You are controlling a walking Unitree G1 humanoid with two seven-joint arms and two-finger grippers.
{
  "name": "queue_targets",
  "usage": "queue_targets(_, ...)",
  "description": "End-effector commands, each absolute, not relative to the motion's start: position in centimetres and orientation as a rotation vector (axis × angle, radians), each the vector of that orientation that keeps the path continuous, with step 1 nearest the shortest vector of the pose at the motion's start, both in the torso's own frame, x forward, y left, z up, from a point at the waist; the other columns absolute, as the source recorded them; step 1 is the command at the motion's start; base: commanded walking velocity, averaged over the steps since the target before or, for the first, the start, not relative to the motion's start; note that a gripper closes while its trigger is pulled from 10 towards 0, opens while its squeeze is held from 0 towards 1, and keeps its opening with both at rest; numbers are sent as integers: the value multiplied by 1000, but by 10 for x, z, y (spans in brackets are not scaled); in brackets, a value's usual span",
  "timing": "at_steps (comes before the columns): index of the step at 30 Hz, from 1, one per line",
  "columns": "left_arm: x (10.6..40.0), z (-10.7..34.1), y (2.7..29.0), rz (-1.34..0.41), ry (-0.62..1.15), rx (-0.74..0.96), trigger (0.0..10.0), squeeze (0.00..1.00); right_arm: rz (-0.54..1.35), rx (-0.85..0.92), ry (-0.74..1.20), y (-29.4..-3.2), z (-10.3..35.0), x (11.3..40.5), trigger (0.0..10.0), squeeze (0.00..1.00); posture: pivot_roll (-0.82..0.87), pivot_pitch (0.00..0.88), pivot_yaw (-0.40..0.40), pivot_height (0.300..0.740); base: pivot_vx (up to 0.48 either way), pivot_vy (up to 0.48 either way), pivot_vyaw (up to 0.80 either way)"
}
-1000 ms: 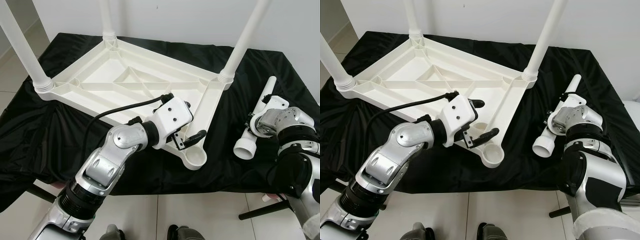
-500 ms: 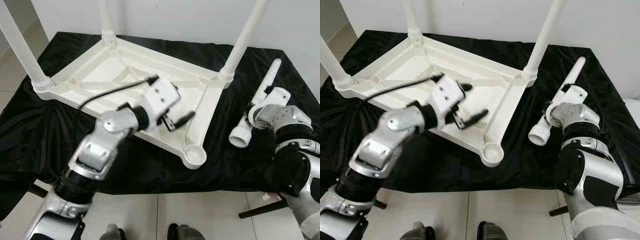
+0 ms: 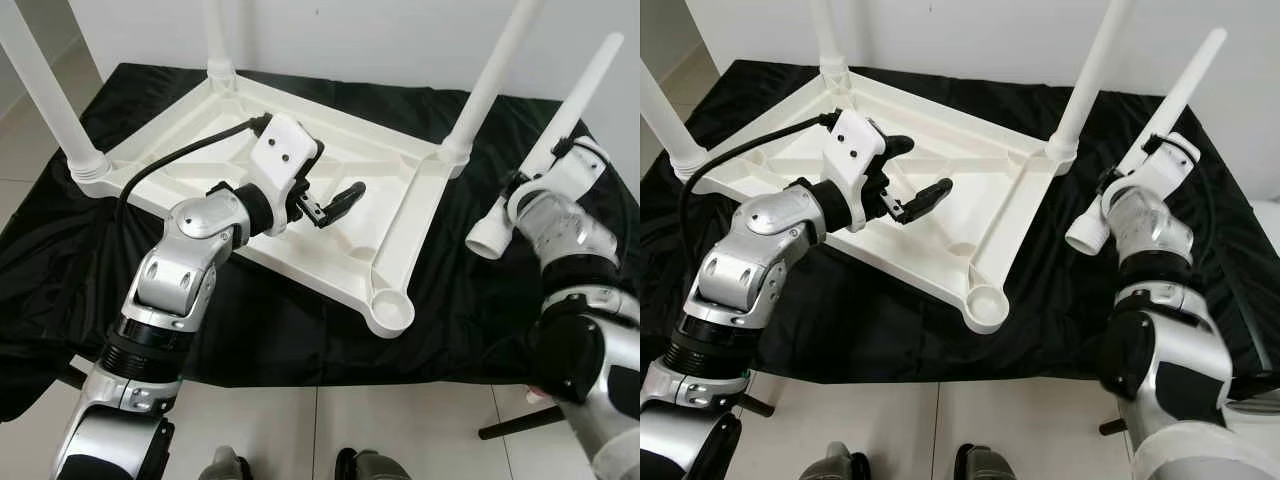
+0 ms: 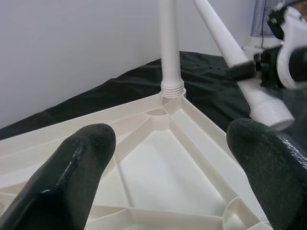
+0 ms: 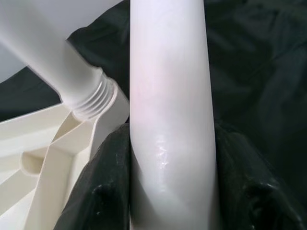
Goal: Building children table
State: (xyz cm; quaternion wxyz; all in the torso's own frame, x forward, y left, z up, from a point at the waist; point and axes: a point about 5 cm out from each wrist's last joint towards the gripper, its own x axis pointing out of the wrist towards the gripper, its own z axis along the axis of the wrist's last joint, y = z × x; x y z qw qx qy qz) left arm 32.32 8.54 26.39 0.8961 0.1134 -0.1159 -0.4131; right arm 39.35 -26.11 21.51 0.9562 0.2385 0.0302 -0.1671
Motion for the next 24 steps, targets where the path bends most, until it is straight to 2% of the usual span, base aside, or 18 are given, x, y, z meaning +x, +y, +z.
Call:
queue_targets(1, 332, 269, 95, -661, -249, 187, 10000, 0, -328, 509, 28, -262, 216, 392, 10000, 0, -21, 73, -55, 740, 0, 0, 0)
queue_targets(3, 335, 269, 100, -620, -246, 147, 10000, 0, -303, 513, -3, -258, 215, 391, 10000, 0, -24, 62, -55, 740, 0, 0, 0)
queue_targets(4, 339, 269, 111, -546, -242, 75, 10000, 0, -204, 508, -106, -247, 218, 389, 10000, 0, -22, 47, -55, 740, 0, 0, 0)
queue_targets(11, 342, 268, 127, -447, -242, 20, 10000, 0, -42, 521, -323, -235, 234, 377, 10000, 0, -19, 31, -58, 740, 0, 0, 0)
queue_targets(19, 337, 270, 130, -433, -269, 39, 10000, 0, 68, 535, -467, -229, 245, 365, 10000, 0, -8, 16, -62, 740, 0, 0, 0)
queue_targets(24, 336, 271, 130, -442, -275, 35, 10000, 0, 76, 544, -478, -229, 246, 364, 10000, 0, -6, 13, -64, 740, 0, 0, 0)
